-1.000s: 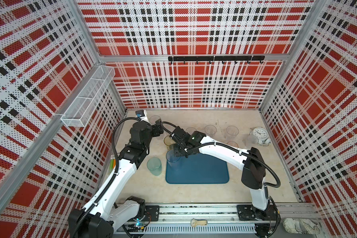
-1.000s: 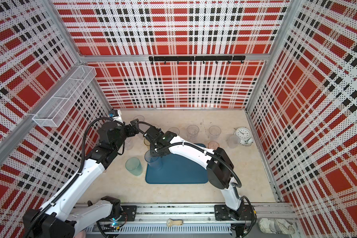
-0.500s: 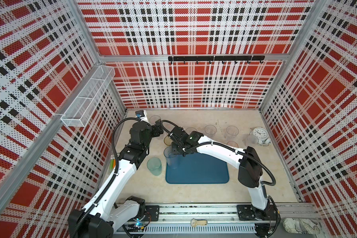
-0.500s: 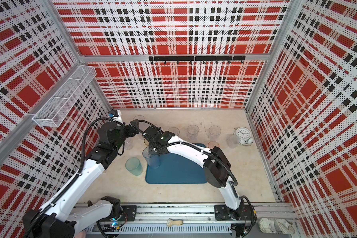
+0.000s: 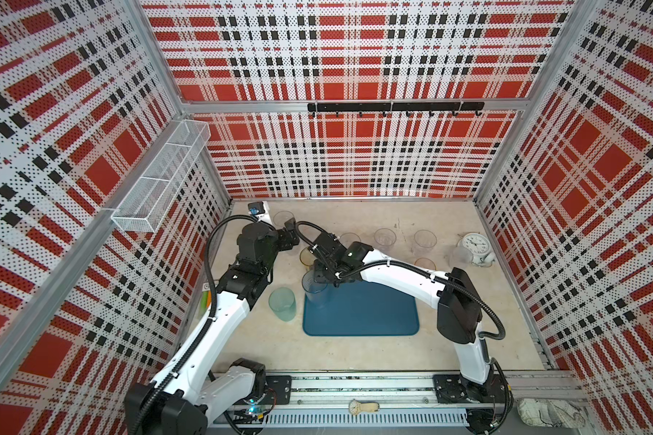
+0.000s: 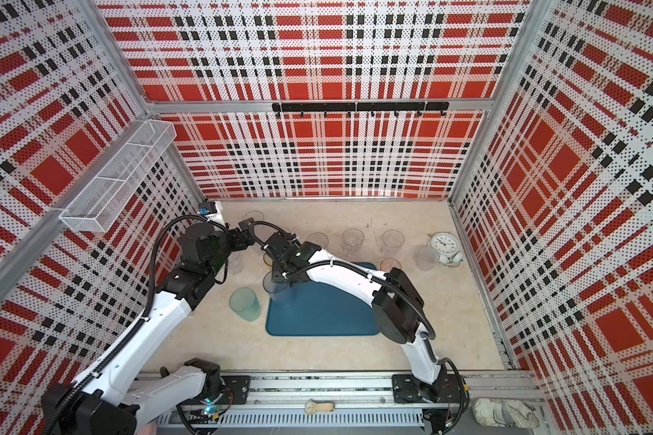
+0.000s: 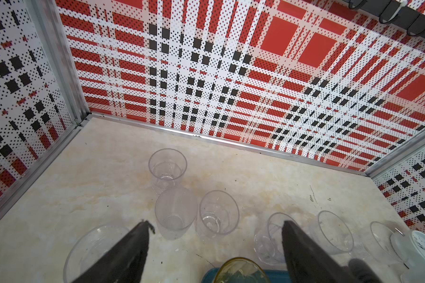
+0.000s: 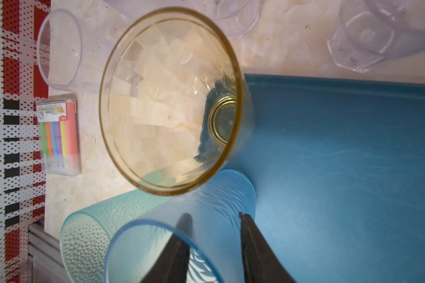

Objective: Place the glasses into the tray
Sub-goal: Place the glass on the tray, then move the glass to the tray.

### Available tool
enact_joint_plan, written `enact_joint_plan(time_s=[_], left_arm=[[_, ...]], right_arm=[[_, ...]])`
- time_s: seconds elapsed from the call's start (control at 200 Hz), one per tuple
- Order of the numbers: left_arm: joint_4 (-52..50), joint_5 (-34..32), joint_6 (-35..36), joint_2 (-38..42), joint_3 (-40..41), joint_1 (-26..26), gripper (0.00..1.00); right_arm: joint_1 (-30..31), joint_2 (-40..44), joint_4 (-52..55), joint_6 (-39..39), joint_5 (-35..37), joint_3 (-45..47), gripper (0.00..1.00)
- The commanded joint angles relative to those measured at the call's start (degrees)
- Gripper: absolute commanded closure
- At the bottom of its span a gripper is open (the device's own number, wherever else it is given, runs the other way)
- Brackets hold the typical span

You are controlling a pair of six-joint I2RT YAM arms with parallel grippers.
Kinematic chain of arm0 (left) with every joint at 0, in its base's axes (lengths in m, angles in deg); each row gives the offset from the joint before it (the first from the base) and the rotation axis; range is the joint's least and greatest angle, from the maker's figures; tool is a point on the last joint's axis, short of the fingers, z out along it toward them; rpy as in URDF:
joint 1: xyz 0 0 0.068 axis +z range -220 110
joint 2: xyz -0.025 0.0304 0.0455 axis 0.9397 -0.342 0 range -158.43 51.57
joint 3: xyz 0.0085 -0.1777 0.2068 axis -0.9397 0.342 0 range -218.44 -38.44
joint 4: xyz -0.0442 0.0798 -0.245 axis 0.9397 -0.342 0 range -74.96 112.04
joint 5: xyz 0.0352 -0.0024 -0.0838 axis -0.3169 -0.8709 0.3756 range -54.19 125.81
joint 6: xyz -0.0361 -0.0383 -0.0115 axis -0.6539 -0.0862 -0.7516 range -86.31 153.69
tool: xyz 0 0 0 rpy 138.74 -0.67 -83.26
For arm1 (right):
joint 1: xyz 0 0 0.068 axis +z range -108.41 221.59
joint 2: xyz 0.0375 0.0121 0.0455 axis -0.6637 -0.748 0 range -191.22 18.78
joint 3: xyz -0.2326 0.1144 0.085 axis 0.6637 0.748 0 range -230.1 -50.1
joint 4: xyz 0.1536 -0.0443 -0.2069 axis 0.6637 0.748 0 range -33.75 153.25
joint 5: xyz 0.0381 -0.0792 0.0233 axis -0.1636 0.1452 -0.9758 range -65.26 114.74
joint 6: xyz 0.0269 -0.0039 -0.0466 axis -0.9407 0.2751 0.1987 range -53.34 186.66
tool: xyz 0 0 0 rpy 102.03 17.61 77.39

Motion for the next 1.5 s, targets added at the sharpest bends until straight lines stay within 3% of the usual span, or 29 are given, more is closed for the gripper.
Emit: enact_joint_plan(time_s=[0.0,0.205,0.401,0.651,0.947,1.493], left_arm=[[1.6,0.76,0.89,0.5,-0.11,0.41,0.13],[1.66,1.14,0.69,0.05,-0.22,0.42,0.13],[1.67,0.84,0.27,-0.23,0.33,0.4,0.13],[3.18,-1.39,0.68,-0.67,1.39,0.42,0.13],[5.66,-5.59,1.08,-1.04,4.11,-5.13,0.11],[5.09,-6.02,1.55,3.15,6.53,-5.28,0.09]], right_arm=[[-0.32,4.12,-0.94,-0.75,-1.76,1.16,0.59],[-1.24,7.52,-0.25,-0.6,-4.26,4.84,0.5],[-4.43,16.08,-9.46,-1.97,-13.12,14.16,0.44],[-8.63,26.53,-6.55,-1.7,-5.38,29.79,0.46],[-4.6,16.42,-20.95,-4.61,-10.08,36.09,0.51],[-3.53,5.15,-35.74,-9.54,-19.12,35.72,0.52]])
